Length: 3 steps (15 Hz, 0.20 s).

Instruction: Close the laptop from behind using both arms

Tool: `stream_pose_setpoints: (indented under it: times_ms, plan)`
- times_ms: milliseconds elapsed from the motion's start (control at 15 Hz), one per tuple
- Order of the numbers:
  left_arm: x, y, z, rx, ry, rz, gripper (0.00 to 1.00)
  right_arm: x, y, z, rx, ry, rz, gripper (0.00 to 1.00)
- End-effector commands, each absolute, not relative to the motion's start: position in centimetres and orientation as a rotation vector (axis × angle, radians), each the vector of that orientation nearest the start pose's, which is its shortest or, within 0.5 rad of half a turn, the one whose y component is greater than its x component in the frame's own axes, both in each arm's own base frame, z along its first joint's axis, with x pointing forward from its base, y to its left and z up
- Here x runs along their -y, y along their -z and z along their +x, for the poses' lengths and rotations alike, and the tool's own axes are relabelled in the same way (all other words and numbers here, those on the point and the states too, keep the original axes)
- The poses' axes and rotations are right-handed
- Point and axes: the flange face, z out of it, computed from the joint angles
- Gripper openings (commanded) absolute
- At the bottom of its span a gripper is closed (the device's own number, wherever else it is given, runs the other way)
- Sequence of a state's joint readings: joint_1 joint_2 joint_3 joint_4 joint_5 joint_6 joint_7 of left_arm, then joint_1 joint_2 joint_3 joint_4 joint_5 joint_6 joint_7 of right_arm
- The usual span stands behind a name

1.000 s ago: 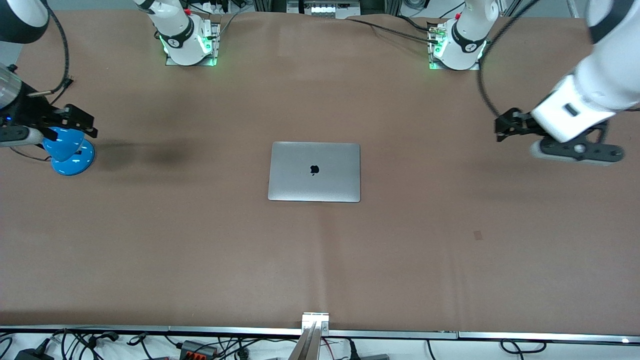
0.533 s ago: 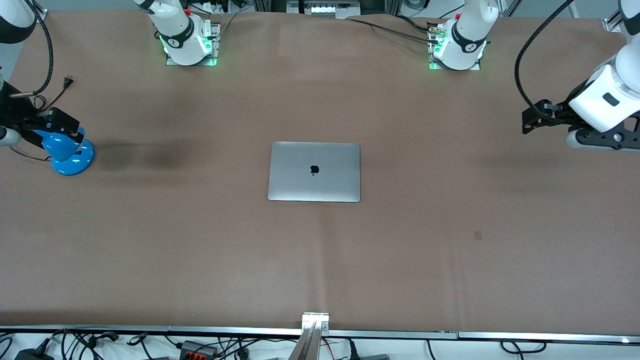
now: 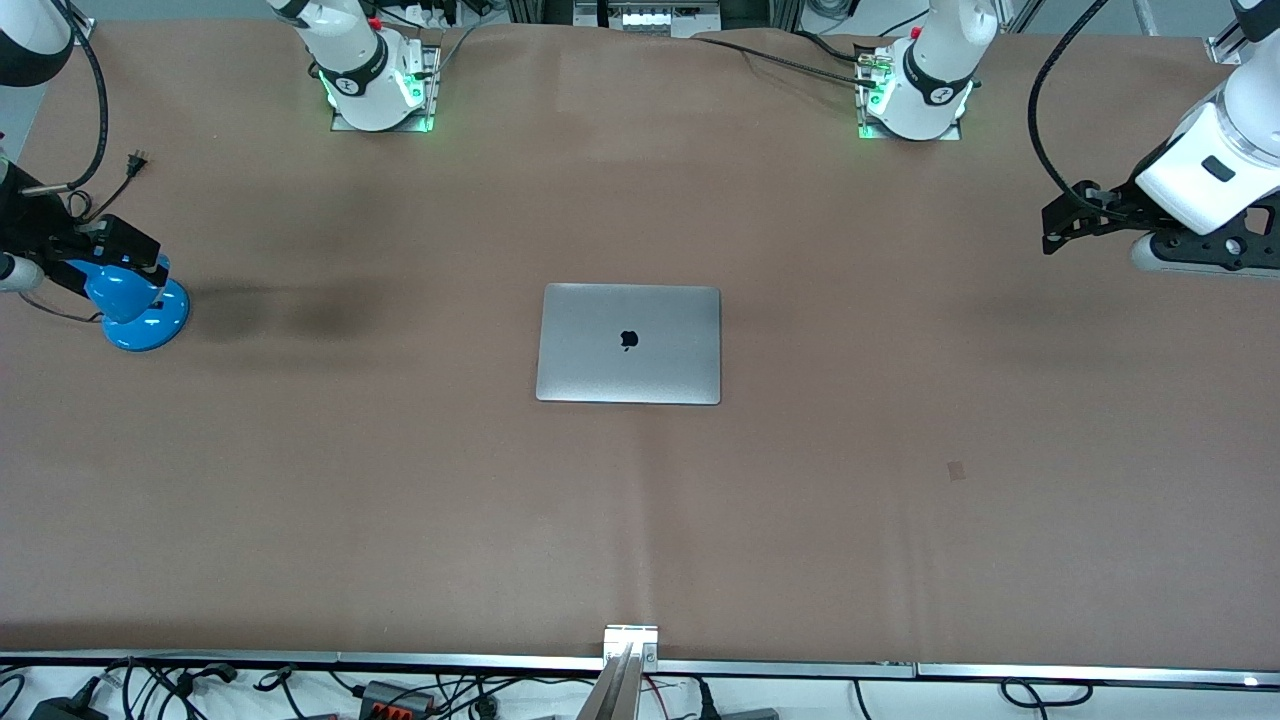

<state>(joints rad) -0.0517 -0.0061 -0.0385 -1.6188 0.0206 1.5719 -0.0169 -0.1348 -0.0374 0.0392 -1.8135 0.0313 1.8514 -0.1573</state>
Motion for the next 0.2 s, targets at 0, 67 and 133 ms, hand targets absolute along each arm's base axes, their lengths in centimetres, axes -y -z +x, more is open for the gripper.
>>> stream_pose_setpoints:
  times_ms: [0, 67, 133]
  plan:
    - [5.13, -60.79, 54.67, -0.137, -0.038, -3.135, 1.0, 4.93, -55.8, 55.8, 0.089, 0.113, -3.116, 1.0]
    - [5.13, -60.72, 54.73, -0.137, -0.038, -3.135, 1.0, 4.93, -55.79, 55.78, 0.089, 0.111, -3.116, 1.0]
    - [5.05, -60.64, 54.73, -0.135, -0.041, -3.135, 1.0, 4.93, -55.79, 55.78, 0.091, 0.111, -3.116, 1.0]
